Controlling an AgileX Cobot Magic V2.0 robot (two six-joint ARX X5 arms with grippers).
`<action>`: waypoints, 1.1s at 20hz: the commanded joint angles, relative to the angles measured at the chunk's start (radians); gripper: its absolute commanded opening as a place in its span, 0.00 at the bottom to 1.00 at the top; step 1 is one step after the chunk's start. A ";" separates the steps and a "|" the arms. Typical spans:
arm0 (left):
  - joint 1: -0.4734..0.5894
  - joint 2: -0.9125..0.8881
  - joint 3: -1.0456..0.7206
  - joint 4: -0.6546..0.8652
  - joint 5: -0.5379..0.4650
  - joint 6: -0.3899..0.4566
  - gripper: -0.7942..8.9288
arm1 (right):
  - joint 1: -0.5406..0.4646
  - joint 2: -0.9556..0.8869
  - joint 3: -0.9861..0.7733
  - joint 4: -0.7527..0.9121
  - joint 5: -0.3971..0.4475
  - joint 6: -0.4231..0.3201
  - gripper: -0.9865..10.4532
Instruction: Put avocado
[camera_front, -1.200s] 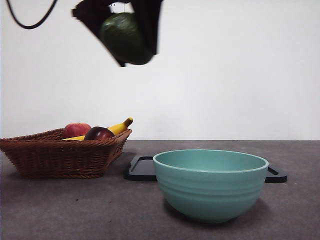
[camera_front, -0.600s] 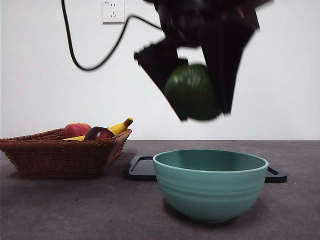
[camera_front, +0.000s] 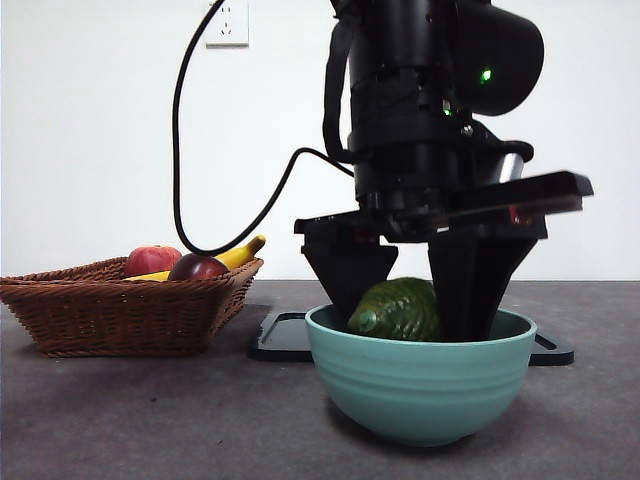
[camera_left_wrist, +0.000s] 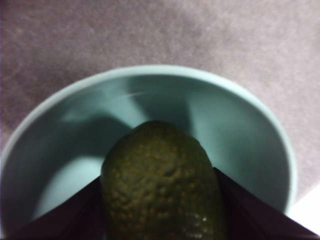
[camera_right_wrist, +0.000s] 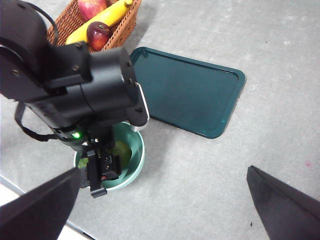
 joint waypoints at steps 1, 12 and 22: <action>-0.011 0.042 0.022 0.013 0.000 0.021 0.30 | 0.003 0.005 0.017 0.009 -0.003 0.008 0.66; -0.010 0.048 0.024 0.019 -0.001 0.034 0.56 | 0.003 0.005 0.017 0.009 -0.003 0.008 0.66; -0.011 -0.017 0.046 0.009 -0.001 0.034 0.56 | 0.003 0.005 0.017 0.010 -0.003 0.008 0.66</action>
